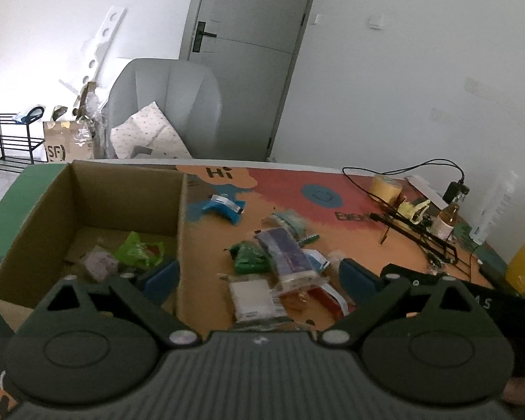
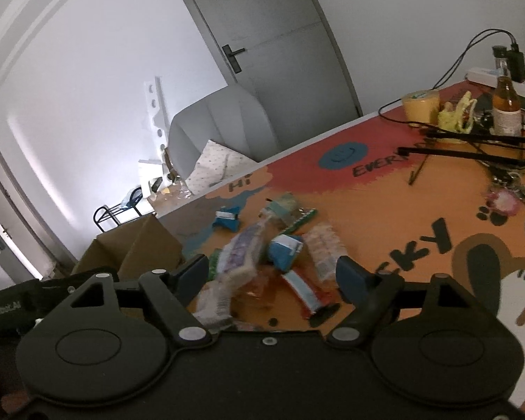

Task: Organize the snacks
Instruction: 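Grasp a tall clear packet with the left tool while the right tool reaches toward a bread packet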

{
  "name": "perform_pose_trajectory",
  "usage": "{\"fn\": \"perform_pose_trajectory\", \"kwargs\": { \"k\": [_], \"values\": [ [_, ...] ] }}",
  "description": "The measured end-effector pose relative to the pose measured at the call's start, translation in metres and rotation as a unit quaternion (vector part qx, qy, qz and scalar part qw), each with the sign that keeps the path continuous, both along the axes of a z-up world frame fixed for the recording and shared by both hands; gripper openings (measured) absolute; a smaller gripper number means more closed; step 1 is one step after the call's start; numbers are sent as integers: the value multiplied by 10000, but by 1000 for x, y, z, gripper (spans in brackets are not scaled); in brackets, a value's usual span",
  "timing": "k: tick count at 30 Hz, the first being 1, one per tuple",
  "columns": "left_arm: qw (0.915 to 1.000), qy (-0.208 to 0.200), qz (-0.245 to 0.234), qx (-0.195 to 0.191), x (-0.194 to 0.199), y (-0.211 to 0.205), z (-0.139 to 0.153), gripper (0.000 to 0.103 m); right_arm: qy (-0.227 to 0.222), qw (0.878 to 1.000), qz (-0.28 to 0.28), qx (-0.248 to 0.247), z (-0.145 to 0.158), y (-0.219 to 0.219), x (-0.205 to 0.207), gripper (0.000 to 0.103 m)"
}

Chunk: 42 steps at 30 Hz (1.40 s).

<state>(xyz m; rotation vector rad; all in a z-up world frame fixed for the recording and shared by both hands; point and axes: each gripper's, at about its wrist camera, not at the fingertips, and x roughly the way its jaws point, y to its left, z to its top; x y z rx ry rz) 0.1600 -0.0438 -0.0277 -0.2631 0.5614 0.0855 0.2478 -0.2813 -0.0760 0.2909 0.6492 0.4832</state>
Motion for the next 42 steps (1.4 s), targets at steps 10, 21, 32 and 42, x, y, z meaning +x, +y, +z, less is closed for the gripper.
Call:
{"fn": "perform_pose_trajectory", "kwargs": {
  "k": [10, 21, 32, 42],
  "values": [
    [9995, 277, -75, -110, 11, -26, -16, 71, 134, 9996, 21, -249, -18, -17, 11, 72],
    [9964, 746, -129, -376, 33, -41, -55, 52, 210, 9985, 17, -504, -33, -21, 30, 62],
    [9921, 1130, -33, -554, 49, -52, -86, 43, 244, 9961, 252, -811, -43, -16, 51, 62],
    [9909, 1242, 68, -514, 55, -51, -93, 17, 198, 9953, 343, -885, -53, -3, 63, 62]
  ]
}}
